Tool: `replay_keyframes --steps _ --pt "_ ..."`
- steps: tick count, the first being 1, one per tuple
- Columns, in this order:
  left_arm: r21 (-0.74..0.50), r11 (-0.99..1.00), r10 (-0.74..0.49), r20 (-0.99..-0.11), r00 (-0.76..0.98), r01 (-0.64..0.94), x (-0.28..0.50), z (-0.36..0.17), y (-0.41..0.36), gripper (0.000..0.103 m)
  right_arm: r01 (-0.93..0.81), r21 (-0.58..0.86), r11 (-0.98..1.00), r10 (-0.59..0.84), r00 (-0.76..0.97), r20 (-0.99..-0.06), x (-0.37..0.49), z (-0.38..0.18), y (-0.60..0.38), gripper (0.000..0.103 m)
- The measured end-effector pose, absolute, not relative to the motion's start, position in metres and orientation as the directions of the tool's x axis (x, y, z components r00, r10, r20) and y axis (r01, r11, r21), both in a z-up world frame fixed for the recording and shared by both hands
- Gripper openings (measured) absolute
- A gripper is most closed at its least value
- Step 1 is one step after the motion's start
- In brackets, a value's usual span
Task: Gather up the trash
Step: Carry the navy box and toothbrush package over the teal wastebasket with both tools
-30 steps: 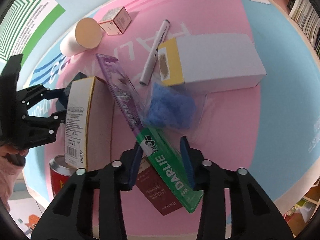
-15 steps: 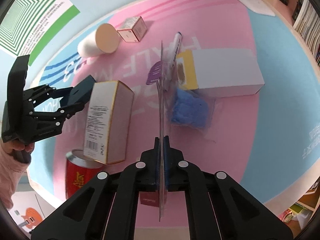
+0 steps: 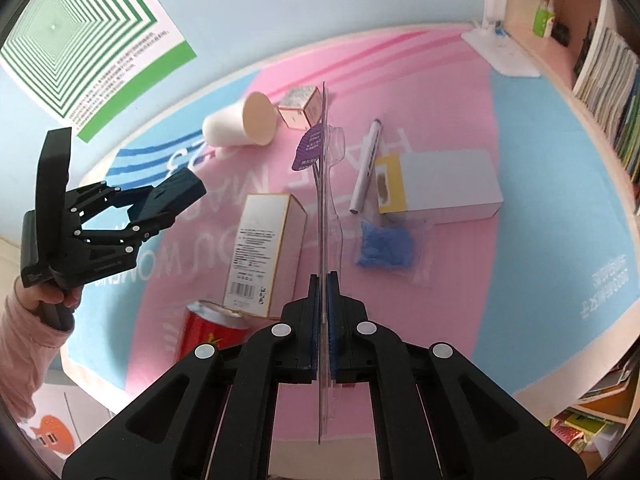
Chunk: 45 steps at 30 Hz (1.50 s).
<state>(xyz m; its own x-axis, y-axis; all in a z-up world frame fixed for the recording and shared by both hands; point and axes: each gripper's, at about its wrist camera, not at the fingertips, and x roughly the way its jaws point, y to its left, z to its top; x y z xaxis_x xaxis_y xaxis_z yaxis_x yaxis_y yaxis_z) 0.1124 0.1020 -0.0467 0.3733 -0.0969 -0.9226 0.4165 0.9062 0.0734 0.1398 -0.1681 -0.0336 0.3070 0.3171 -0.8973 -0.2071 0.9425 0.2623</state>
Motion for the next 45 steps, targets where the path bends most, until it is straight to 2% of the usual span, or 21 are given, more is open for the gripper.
replay_keyframes --steps 6,12,22,34,40,45 --pt "0.09 0.88 -0.128 -0.9 0.416 0.466 0.099 -0.023 0.08 0.051 -0.155 0.259 0.953 0.299 0.373 -0.878 0.11 -0.009 -0.186 0.004" --pt "0.127 0.807 -0.194 -0.866 0.461 0.577 0.074 0.001 0.04 0.051 -0.018 0.259 0.966 0.242 0.431 -0.869 0.06 0.003 -0.22 0.004" --pt "0.073 0.568 -0.366 -0.869 0.331 0.82 0.005 0.012 -0.069 0.051 0.305 0.277 0.911 0.11 0.468 -0.877 -0.068 -0.001 -0.29 0.004" --pt "-0.017 0.357 -0.398 -0.907 0.135 0.934 -0.104 -0.033 -0.213 0.051 0.524 0.305 0.795 0.065 0.426 -0.902 -0.218 -0.043 -0.394 0.004" --pt "-0.033 0.271 -0.337 -0.939 0.063 0.962 -0.156 -0.074 -0.282 0.051 0.598 0.299 0.743 0.092 0.352 -0.931 -0.281 -0.085 -0.442 0.004" --pt "-0.042 0.182 -0.238 -0.971 0.003 0.982 -0.197 -0.126 -0.337 0.051 0.652 0.298 0.697 0.153 0.272 -0.95 -0.324 -0.137 -0.475 0.004"
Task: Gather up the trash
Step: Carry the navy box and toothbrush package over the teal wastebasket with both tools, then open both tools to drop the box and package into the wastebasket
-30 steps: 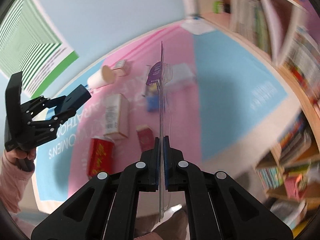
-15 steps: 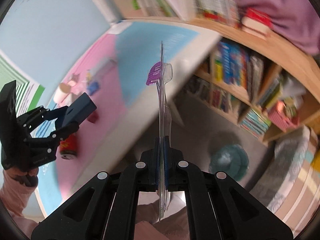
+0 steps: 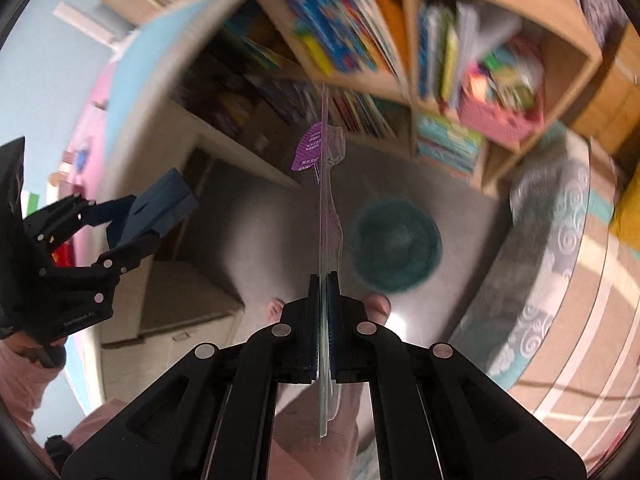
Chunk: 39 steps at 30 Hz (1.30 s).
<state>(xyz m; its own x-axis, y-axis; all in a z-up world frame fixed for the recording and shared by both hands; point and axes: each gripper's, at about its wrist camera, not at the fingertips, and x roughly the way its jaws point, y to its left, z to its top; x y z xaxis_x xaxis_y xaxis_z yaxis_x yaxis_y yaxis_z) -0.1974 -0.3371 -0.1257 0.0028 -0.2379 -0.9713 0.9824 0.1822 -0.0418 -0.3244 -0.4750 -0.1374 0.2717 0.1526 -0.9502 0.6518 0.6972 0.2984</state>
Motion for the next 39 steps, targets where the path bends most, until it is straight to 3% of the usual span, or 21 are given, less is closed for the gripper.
replay_keyframes --steps 16,26,28,29,30,33,39 --pt "-0.106 0.069 0.008 -0.994 -0.107 0.992 -0.258 -0.289 -0.442 0.051 0.761 0.333 0.557 0.386 0.118 -0.915 -0.376 -0.32 -0.525 0.004" --pt "-0.107 0.031 0.104 -0.989 -0.109 0.994 -0.269 -0.352 -0.467 0.051 0.806 0.362 0.468 0.469 0.121 -0.875 -0.366 -0.38 -0.535 0.005" --pt "-0.078 0.025 0.122 -0.989 -0.08 0.997 -0.268 -0.361 -0.472 0.058 0.81 0.363 0.46 0.463 0.129 -0.877 -0.364 -0.384 -0.539 0.018" --pt "-0.078 0.023 0.136 -0.987 -0.081 0.997 -0.267 -0.364 -0.473 0.074 0.816 0.369 0.444 0.465 0.142 -0.874 -0.364 -0.385 -0.542 0.047" --pt "-0.08 0.013 0.137 -0.987 -0.081 0.997 -0.267 -0.364 -0.474 0.076 0.821 0.379 0.427 0.461 0.163 -0.872 -0.364 -0.384 -0.545 0.06" --pt "-0.036 -0.012 0.108 -0.994 -0.035 0.999 -0.265 -0.356 -0.476 0.082 0.823 0.383 0.419 0.425 0.195 -0.884 -0.369 -0.375 -0.554 0.06" --pt "-0.076 0.035 0.084 -0.993 -0.079 0.996 -0.252 -0.342 -0.469 0.082 0.841 0.386 0.379 0.403 0.225 -0.887 -0.384 -0.363 -0.565 0.06"
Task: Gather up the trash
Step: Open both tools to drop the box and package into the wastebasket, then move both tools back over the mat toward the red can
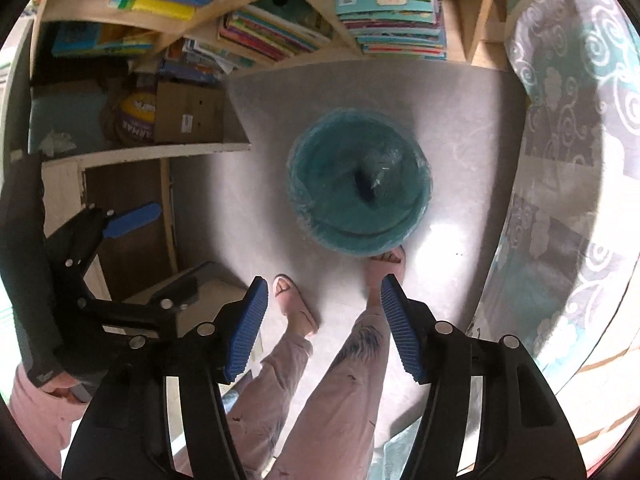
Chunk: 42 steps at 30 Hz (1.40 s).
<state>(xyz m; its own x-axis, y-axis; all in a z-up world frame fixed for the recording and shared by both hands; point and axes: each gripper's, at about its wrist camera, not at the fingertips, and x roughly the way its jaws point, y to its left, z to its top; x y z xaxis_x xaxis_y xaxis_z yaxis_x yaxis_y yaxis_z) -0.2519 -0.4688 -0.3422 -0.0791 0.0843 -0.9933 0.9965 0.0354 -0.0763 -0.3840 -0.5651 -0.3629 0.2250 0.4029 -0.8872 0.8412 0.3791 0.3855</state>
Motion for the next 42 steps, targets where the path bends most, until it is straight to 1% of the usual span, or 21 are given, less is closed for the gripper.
replay_keyframes --steps 6,12,15,16,17,18,22,24,28,33,38,42 --pt "-0.098 0.085 0.045 -0.994 -0.102 0.992 -0.242 -0.321 -0.451 0.082 0.834 0.382 0.398 0.376 0.231 -0.897 -0.393 -0.344 -0.564 0.06" --pt "-0.116 0.166 -0.02 -0.993 -0.114 0.979 -0.231 -0.277 -0.416 0.082 0.786 0.392 0.479 0.353 0.237 -0.905 -0.385 -0.311 -0.552 0.06" --pt "-0.073 0.241 -0.059 -0.996 -0.061 0.968 -0.221 -0.241 -0.39 0.082 0.731 0.403 0.551 0.333 0.25 -0.909 -0.373 -0.283 -0.541 0.061" --pt "-0.05 0.263 -0.057 -0.998 -0.036 0.963 -0.217 -0.231 -0.383 0.082 0.706 0.403 0.583 0.325 0.252 -0.911 -0.368 -0.273 -0.537 0.062" --pt "-0.034 0.284 -0.056 -0.998 -0.019 0.958 -0.214 -0.222 -0.376 0.082 0.686 0.403 0.606 0.318 0.255 -0.913 -0.364 -0.265 -0.534 0.066" --pt "-0.025 0.305 -0.06 -0.998 -0.007 0.952 -0.211 -0.213 -0.369 0.082 0.66 0.402 0.634 0.312 0.258 -0.915 -0.358 -0.255 -0.53 0.068" --pt "-0.014 0.429 -0.118 -0.992 0.041 0.903 -0.191 -0.161 -0.329 0.082 0.521 0.404 0.752 0.3 0.275 -0.913 -0.328 -0.214 -0.513 0.068" --pt "0.012 0.488 -0.13 -0.988 0.086 0.873 -0.181 -0.14 -0.307 0.084 0.439 0.406 0.802 0.301 0.29 -0.909 -0.309 -0.192 -0.504 0.072" --pt "0.048 0.626 -0.146 -0.973 0.178 0.779 -0.154 -0.1 -0.251 0.086 0.275 0.405 0.872 0.316 0.318 -0.894 -0.263 -0.149 -0.48 0.074" --pt "0.08 0.74 -0.128 -0.958 0.256 0.668 -0.128 -0.072 -0.189 0.087 0.091 0.4 0.912 0.35 0.339 -0.873 -0.211 -0.11 -0.441 0.075" --pt "0.105 0.803 -0.109 -0.942 0.317 0.587 -0.108 -0.053 -0.136 0.089 -0.088 0.348 0.933 0.356 0.345 -0.869 -0.16 -0.074 -0.39 0.075" --pt "0.144 0.847 -0.072 -0.922 0.379 0.512 -0.091 -0.042 -0.092 0.089 -0.19 0.33 0.925 0.377 0.338 -0.863 -0.124 -0.061 -0.353 0.078"
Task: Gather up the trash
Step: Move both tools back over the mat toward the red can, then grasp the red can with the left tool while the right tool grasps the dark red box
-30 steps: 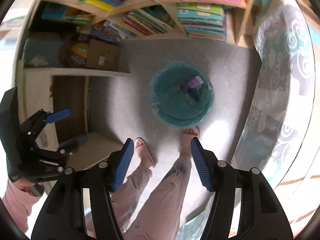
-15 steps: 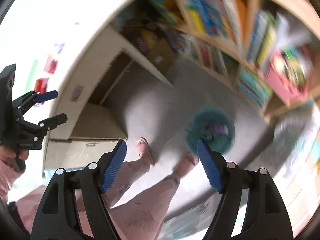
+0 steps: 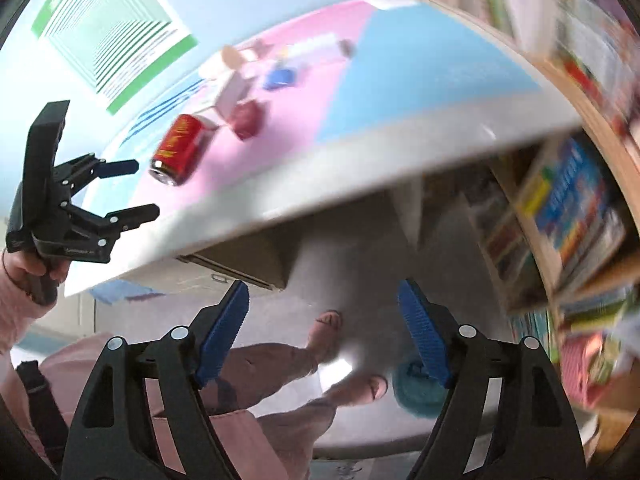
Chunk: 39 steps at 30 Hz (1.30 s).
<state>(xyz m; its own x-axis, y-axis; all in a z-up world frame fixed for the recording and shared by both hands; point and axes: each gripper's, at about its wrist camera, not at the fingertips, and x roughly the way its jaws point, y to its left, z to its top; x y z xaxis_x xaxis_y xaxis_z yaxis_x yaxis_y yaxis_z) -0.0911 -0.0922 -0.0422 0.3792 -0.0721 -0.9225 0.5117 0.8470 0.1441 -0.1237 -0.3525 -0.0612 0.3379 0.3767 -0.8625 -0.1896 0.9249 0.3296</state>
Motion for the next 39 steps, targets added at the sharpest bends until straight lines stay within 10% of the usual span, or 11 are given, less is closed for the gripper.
replay_keyframes --steps 39 --pt "0.036 0.954 -0.053 -0.957 0.286 0.298 0.024 -0.098 0.007 0.096 -0.498 0.206 0.842 0.311 0.136 -0.941 0.093 -0.11 -0.17 0.078"
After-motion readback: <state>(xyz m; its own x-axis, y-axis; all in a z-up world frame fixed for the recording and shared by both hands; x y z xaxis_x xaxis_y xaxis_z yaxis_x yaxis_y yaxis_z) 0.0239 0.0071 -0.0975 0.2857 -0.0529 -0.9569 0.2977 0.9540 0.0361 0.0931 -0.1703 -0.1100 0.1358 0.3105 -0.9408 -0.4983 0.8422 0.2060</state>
